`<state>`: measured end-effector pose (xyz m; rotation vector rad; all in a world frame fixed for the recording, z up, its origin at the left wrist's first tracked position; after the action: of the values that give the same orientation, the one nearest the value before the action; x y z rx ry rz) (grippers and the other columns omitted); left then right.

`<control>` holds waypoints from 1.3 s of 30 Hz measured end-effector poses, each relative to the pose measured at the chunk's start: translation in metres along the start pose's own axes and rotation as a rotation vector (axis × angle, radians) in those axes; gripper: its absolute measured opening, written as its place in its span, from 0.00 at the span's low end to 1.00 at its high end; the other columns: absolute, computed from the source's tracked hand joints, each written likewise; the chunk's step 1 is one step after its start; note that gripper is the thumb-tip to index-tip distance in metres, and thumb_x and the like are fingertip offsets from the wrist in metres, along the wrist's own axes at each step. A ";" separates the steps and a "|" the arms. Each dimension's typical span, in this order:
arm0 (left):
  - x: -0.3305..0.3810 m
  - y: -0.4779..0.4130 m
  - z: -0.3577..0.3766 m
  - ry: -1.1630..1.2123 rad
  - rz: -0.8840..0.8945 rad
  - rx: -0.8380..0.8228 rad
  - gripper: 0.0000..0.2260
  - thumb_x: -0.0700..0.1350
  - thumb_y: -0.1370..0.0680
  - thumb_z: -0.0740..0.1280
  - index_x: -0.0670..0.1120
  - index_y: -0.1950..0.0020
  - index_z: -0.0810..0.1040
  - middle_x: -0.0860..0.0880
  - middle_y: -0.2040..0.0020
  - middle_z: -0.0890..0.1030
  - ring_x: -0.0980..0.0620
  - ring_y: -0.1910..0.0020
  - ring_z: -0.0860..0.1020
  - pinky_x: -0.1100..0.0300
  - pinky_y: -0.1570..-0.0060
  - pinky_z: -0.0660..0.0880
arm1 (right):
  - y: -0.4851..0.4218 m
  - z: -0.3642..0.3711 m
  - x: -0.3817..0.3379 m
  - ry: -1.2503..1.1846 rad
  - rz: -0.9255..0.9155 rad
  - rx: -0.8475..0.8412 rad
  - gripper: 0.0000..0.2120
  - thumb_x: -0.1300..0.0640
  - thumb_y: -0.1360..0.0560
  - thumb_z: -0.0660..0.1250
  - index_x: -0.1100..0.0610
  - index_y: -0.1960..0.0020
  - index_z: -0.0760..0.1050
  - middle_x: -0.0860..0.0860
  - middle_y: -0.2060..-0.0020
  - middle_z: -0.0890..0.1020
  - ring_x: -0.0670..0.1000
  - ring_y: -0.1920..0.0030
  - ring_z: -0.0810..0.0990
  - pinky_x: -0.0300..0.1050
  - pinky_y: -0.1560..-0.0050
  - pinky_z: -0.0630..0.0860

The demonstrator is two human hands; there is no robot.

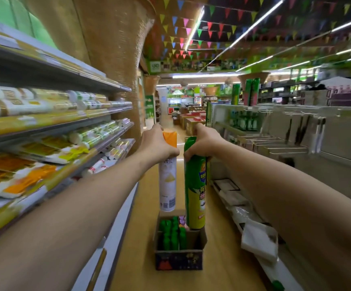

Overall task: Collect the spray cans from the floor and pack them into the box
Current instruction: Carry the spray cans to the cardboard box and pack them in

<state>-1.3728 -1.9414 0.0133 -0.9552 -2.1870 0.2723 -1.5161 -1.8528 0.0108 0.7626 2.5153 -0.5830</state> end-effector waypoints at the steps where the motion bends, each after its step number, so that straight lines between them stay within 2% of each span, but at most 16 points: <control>1: -0.005 -0.013 0.007 0.000 -0.001 -0.003 0.35 0.52 0.34 0.80 0.45 0.33 0.68 0.46 0.46 0.74 0.45 0.49 0.74 0.53 0.56 0.73 | -0.014 0.004 0.005 -0.006 0.011 0.002 0.38 0.49 0.41 0.85 0.53 0.40 0.66 0.53 0.47 0.76 0.57 0.48 0.78 0.51 0.62 0.84; 5: -0.027 -0.066 0.040 0.017 -0.008 -0.006 0.36 0.51 0.34 0.81 0.45 0.32 0.69 0.46 0.45 0.75 0.45 0.48 0.74 0.53 0.55 0.75 | -0.073 0.019 0.023 -0.011 0.019 0.012 0.37 0.49 0.41 0.85 0.54 0.41 0.66 0.53 0.49 0.76 0.56 0.49 0.79 0.49 0.65 0.84; 9: -0.044 -0.126 0.079 0.021 -0.025 0.006 0.35 0.51 0.35 0.81 0.46 0.34 0.69 0.46 0.45 0.75 0.47 0.50 0.74 0.58 0.64 0.70 | -0.139 0.030 0.049 -0.035 -0.001 0.024 0.38 0.50 0.41 0.85 0.54 0.40 0.66 0.52 0.50 0.75 0.57 0.50 0.79 0.55 0.64 0.85; 13: -0.058 -0.182 0.115 0.014 -0.048 -0.012 0.36 0.50 0.36 0.82 0.47 0.33 0.69 0.46 0.43 0.74 0.46 0.48 0.74 0.58 0.62 0.71 | -0.207 0.036 0.075 -0.059 0.003 -0.010 0.37 0.51 0.39 0.84 0.55 0.39 0.66 0.53 0.49 0.75 0.57 0.49 0.79 0.55 0.61 0.85; 18: -0.082 -0.251 0.156 0.015 -0.088 -0.031 0.35 0.49 0.34 0.81 0.48 0.32 0.68 0.49 0.46 0.73 0.49 0.50 0.74 0.64 0.69 0.67 | -0.287 0.058 0.102 -0.052 -0.025 -0.043 0.38 0.51 0.39 0.85 0.54 0.38 0.66 0.51 0.51 0.74 0.56 0.50 0.79 0.54 0.61 0.85; 22: -0.101 -0.313 0.200 -0.019 -0.108 -0.055 0.36 0.50 0.36 0.82 0.47 0.34 0.69 0.47 0.47 0.75 0.48 0.50 0.76 0.59 0.64 0.73 | -0.350 0.089 0.131 -0.069 -0.001 -0.079 0.39 0.52 0.39 0.85 0.54 0.36 0.66 0.52 0.50 0.74 0.57 0.49 0.79 0.54 0.61 0.85; 25: -0.121 -0.362 0.241 -0.022 -0.089 -0.105 0.36 0.50 0.36 0.82 0.48 0.33 0.68 0.48 0.45 0.75 0.49 0.49 0.75 0.60 0.66 0.71 | -0.404 0.119 0.157 -0.071 0.024 -0.097 0.38 0.51 0.39 0.84 0.54 0.38 0.66 0.53 0.48 0.75 0.57 0.49 0.79 0.54 0.60 0.86; 31: -0.179 -0.470 0.327 -0.006 -0.083 -0.149 0.35 0.53 0.36 0.82 0.49 0.34 0.71 0.46 0.44 0.75 0.46 0.46 0.76 0.53 0.52 0.77 | -0.515 0.185 0.208 0.009 0.072 -0.113 0.41 0.48 0.41 0.85 0.54 0.34 0.69 0.53 0.44 0.75 0.56 0.47 0.78 0.52 0.55 0.84; 37: -0.232 -0.539 0.428 0.000 -0.109 -0.264 0.34 0.52 0.36 0.83 0.49 0.35 0.72 0.46 0.44 0.75 0.44 0.45 0.76 0.49 0.48 0.78 | -0.598 0.244 0.265 0.055 0.141 -0.105 0.40 0.47 0.42 0.85 0.56 0.37 0.72 0.54 0.45 0.76 0.55 0.47 0.78 0.53 0.48 0.83; 39: -0.252 -0.559 0.463 0.006 -0.139 -0.299 0.34 0.52 0.36 0.83 0.49 0.34 0.72 0.46 0.43 0.75 0.44 0.45 0.76 0.51 0.50 0.78 | -0.622 0.264 0.289 0.025 0.172 -0.099 0.39 0.48 0.41 0.85 0.57 0.36 0.72 0.54 0.45 0.77 0.55 0.46 0.78 0.54 0.47 0.83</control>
<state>-1.8852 -2.4717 -0.2029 -0.9528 -2.3175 -0.1273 -2.0271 -2.3401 -0.1915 0.9419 2.4483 -0.3891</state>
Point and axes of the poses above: each hand's wrist, its own y-axis away from the middle knuckle, its own z-axis out of the palm, x = y × z, the point moved 4 cm from there along -y, towards the middle knuckle
